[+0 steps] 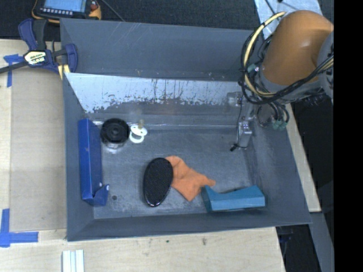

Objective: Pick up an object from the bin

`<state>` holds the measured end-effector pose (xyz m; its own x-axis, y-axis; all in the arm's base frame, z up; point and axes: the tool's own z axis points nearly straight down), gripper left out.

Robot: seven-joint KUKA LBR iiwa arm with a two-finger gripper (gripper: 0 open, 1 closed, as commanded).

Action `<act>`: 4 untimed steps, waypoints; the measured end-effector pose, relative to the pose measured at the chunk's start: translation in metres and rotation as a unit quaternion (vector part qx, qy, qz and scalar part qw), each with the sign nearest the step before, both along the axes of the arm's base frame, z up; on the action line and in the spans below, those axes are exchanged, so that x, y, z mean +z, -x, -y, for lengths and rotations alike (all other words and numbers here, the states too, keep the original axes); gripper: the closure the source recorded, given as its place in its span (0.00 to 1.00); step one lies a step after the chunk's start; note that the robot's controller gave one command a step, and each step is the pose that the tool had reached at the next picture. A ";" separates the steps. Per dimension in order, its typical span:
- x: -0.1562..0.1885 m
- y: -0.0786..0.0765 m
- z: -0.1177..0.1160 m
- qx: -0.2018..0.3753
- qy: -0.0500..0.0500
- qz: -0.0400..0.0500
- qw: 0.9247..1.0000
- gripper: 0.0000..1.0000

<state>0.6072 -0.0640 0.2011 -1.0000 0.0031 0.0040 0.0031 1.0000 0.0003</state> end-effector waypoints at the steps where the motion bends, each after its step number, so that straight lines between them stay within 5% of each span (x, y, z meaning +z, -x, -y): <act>1: 0.005 -0.001 0.000 0.001 0.000 0.004 1.000 0.00; 2: -0.041 -0.014 -0.046 0.017 0.001 0.008 1.000 0.00; 3: -0.109 0.019 -0.058 0.008 -0.001 0.005 1.000 0.00; 4: -0.120 0.026 -0.096 -0.004 0.001 0.002 1.000 0.00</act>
Offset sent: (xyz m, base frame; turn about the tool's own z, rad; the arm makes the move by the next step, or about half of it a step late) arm 0.0185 0.0846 -0.0803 -0.0650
